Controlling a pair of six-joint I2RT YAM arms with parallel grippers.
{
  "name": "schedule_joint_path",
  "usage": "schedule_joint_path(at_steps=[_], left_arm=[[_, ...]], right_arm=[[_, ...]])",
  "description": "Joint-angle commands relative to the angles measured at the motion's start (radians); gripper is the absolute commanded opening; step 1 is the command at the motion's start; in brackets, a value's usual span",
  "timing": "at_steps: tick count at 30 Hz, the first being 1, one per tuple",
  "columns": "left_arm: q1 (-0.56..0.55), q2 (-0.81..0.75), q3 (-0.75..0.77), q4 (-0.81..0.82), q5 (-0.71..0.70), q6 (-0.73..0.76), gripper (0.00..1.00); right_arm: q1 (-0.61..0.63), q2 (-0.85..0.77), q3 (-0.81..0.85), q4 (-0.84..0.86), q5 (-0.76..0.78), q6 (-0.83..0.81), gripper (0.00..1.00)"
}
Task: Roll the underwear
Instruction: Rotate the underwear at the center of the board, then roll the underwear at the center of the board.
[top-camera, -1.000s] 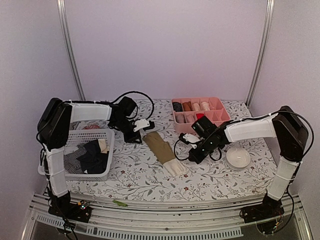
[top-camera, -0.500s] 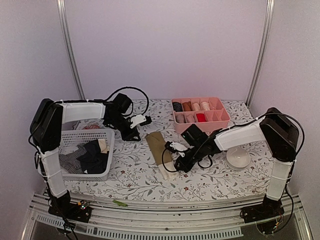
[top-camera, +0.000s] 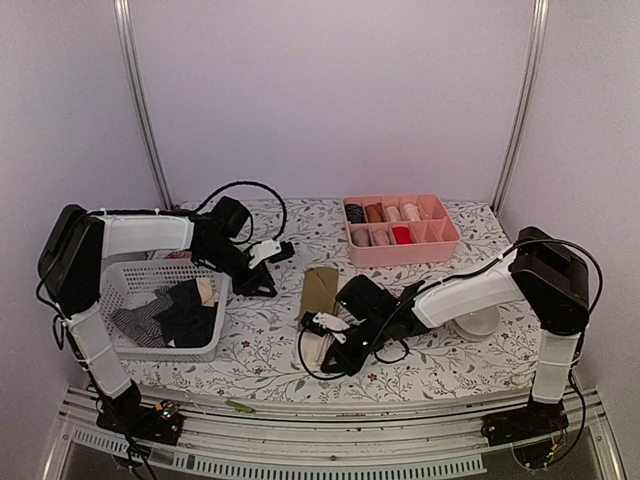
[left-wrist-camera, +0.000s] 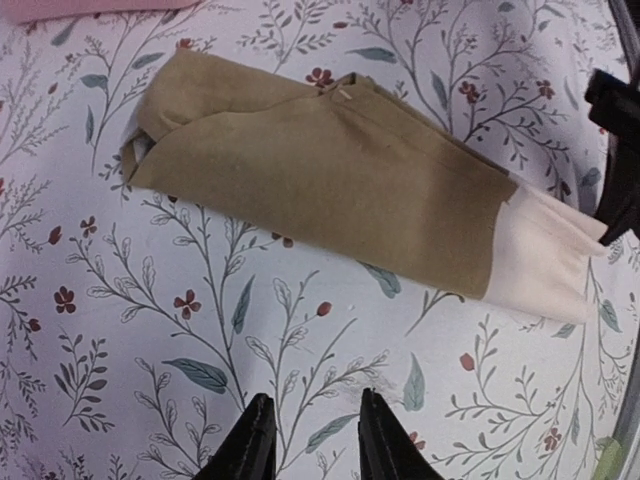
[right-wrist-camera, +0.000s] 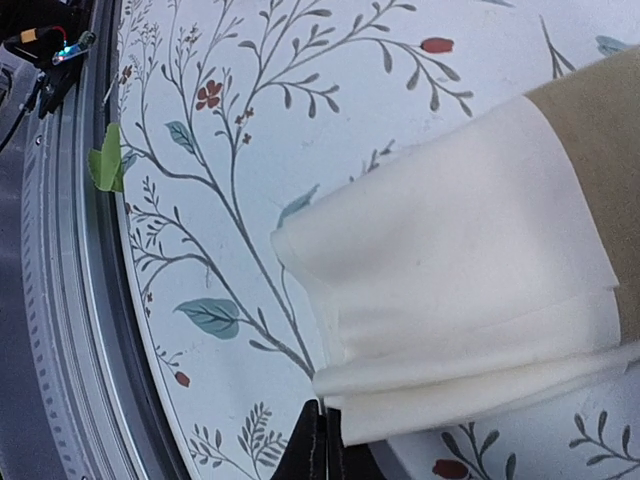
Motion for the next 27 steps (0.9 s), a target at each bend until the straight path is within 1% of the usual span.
schedule_joint_path(at_steps=[1,5,9,12,15,18,22,27], left_arm=[[0.008,-0.139,-0.109,0.068,0.157,0.058,0.3],[-0.004,-0.275,-0.27,0.176,0.242,0.131,0.31],[-0.054,-0.411,-0.461,0.313,0.273,0.194,0.35],[-0.143,-0.482,-0.573,0.398,0.223,0.258,0.37],[-0.237,-0.518,-0.666,0.505,0.143,0.305,0.39],[-0.314,-0.507,-0.722,0.605,0.064,0.328,0.39],[-0.373,-0.427,-0.718,0.671,-0.005,0.328,0.39],[-0.419,-0.307,-0.674,0.728,-0.092,0.348,0.39]], right_arm=[[-0.037,-0.133,-0.071,-0.063,0.042,0.021,0.05],[-0.076,-0.22,-0.074,-0.021,0.028,0.094,0.06],[-0.101,-0.192,-0.031,0.072,-0.041,0.22,0.07],[-0.1,-0.123,0.014,0.13,-0.1,0.298,0.07],[-0.102,-0.051,0.051,0.171,-0.15,0.349,0.07],[-0.103,0.017,0.079,0.211,-0.184,0.394,0.07],[-0.105,0.105,0.108,0.205,-0.228,0.416,0.07],[-0.151,0.13,0.012,0.273,-0.245,0.46,0.06]])
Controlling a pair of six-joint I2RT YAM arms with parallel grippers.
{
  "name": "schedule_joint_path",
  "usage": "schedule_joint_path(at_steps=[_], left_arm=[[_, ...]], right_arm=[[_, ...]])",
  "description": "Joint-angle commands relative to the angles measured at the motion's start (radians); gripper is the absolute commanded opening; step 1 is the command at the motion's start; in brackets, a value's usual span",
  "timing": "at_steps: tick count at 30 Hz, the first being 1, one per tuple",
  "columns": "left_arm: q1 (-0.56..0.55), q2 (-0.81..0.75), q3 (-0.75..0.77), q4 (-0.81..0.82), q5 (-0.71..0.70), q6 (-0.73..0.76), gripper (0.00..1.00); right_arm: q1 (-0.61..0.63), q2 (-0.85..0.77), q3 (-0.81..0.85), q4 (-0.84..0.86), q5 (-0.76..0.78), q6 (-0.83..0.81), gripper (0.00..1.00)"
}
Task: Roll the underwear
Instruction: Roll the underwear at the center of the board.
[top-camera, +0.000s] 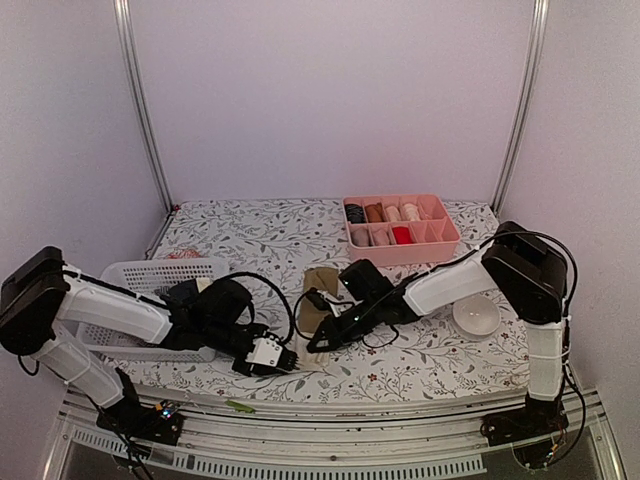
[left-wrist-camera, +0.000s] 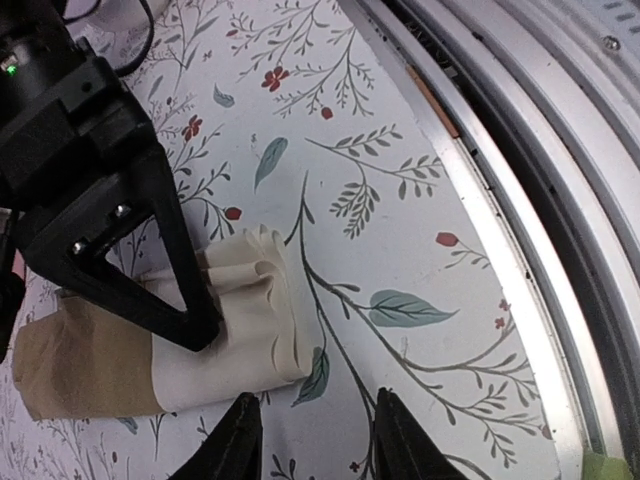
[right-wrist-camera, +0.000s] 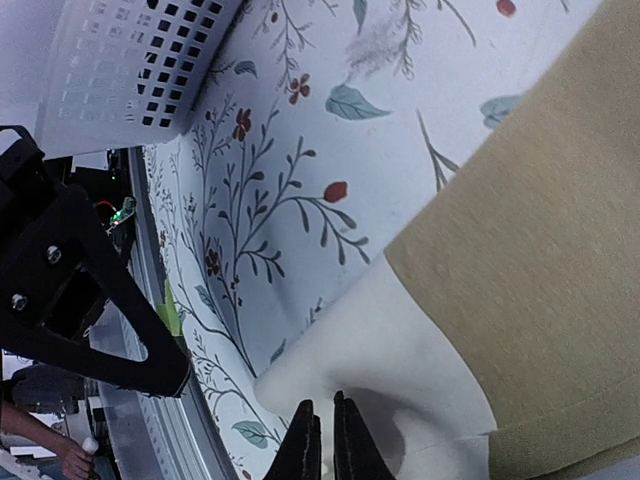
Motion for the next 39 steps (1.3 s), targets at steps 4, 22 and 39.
schedule_joint_path(at_steps=[4,22,39], left_arm=[[-0.041,0.154,0.062,0.135,-0.152,0.077,0.4],[-0.08,0.261,0.061,0.166,-0.244,0.143,0.24],[-0.084,0.108,0.093,-0.146,-0.024,0.128,0.0]], right_arm=[[-0.043,0.046,-0.066,0.088,-0.08,0.063,0.06],[-0.044,0.068,-0.091,0.109,-0.103,0.077,0.07],[-0.053,-0.168,-0.194,0.14,-0.044,0.113,0.1]])
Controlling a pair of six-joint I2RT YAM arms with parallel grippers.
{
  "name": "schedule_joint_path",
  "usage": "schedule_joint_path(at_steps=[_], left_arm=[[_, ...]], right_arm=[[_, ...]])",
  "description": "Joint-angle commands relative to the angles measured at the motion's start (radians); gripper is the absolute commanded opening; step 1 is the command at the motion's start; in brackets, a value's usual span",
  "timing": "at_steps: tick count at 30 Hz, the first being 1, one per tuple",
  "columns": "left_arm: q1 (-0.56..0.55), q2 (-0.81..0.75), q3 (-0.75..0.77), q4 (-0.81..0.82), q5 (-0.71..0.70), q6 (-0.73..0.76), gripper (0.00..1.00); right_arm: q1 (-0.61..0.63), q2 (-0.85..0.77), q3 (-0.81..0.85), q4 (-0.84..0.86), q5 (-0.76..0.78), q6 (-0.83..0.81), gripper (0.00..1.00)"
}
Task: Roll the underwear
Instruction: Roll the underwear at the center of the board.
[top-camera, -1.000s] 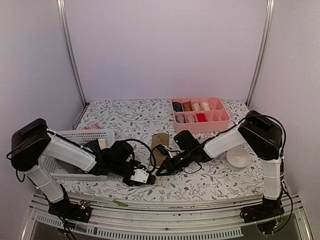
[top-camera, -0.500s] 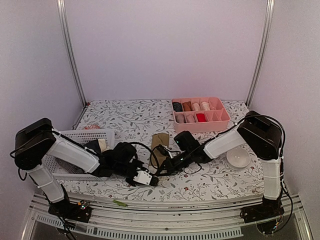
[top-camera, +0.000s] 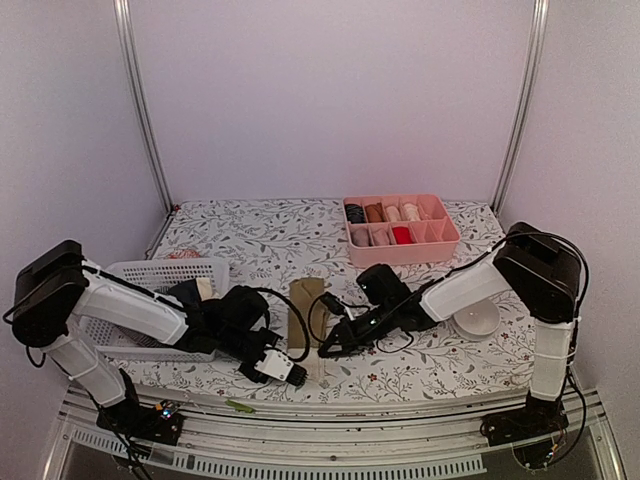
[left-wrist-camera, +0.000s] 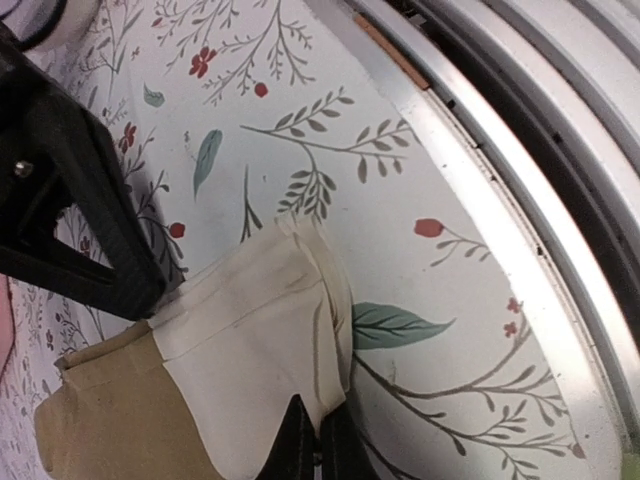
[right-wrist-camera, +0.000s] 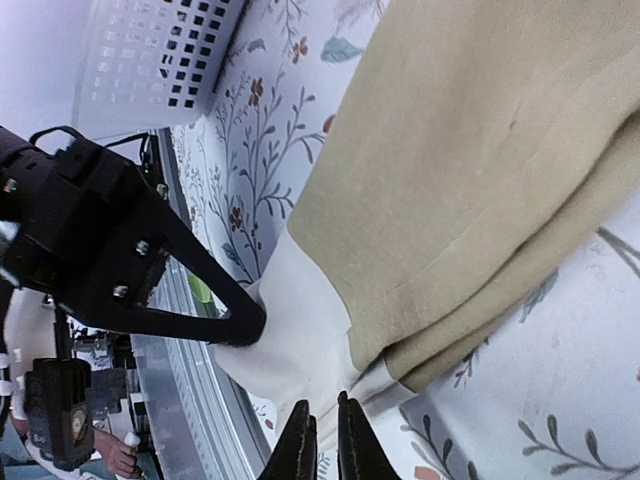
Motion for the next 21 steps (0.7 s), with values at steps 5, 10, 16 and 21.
schedule_joint_path(at_steps=[5,10,16,21], left_arm=[[0.039,0.004,0.102,-0.228,0.162,-0.032,0.0],[0.113,0.054,0.217,-0.35,0.285,-0.043,0.0],[0.195,0.137,0.358,-0.502,0.378,-0.059,0.0],[0.246,0.225,0.474,-0.601,0.414,-0.122,0.0]], right_arm=[[-0.056,-0.161,-0.041,-0.028,0.053,-0.02,0.12],[-0.087,-0.194,-0.056,-0.039,0.053,-0.04,0.13],[-0.105,-0.216,-0.065,-0.056,0.055,-0.057,0.14],[-0.114,-0.22,-0.071,-0.069,0.049,-0.065,0.14]])
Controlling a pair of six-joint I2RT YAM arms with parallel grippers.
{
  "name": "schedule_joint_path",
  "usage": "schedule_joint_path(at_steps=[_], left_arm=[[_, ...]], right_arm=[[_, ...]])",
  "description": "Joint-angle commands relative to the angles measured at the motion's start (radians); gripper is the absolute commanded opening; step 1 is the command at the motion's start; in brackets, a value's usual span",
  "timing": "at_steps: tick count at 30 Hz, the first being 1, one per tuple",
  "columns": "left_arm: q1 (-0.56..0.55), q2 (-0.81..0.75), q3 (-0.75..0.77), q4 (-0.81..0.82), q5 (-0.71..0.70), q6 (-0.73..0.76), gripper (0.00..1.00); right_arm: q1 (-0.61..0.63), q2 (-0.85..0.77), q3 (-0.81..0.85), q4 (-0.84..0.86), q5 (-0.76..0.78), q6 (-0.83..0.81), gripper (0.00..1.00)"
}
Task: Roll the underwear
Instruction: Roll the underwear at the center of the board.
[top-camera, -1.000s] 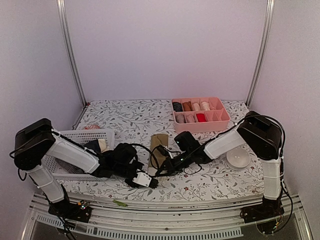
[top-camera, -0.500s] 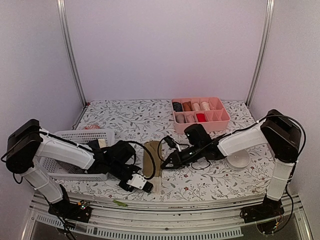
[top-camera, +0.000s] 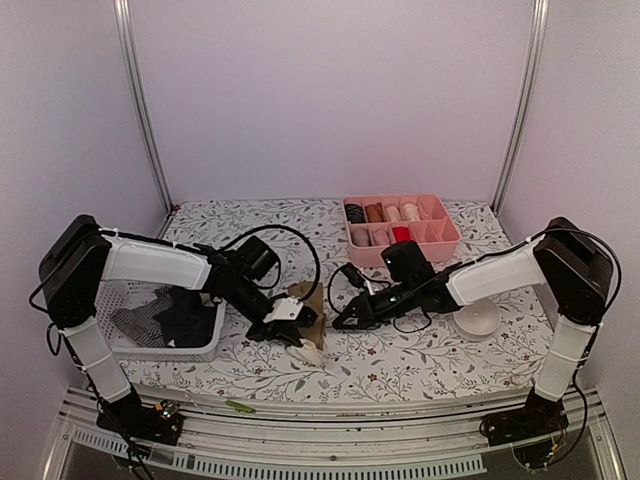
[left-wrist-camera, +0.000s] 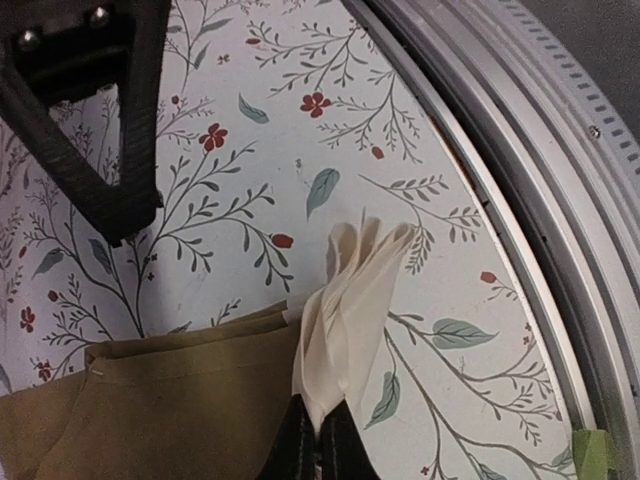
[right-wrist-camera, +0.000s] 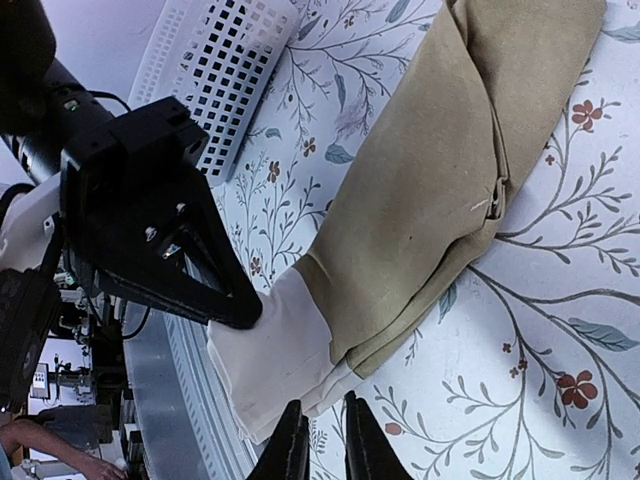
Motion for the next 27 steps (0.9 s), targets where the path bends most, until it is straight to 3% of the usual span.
schedule_joint_path(at_steps=[1,9,20,24,27], left_arm=[[0.052,0.078,0.096,-0.15,0.075,-0.075,0.0],[0.121,0.17,0.16,-0.231,0.049,-0.17,0.0],[0.137,0.197,0.14,-0.159,-0.009,-0.311,0.0],[0.141,0.188,0.134,-0.138,-0.012,-0.335,0.08],[0.151,0.162,0.129,-0.129,-0.007,-0.344,0.24]], right_arm=[[-0.012,-0.036,-0.015,-0.019,0.003,-0.023,0.14],[-0.014,-0.028,0.002,-0.021,-0.003,-0.022,0.14],[0.013,0.048,0.063,0.044,-0.028,0.056,0.14],[0.03,0.074,0.074,0.069,-0.041,0.088,0.14],[0.033,0.076,0.069,0.077,-0.044,0.1,0.14]])
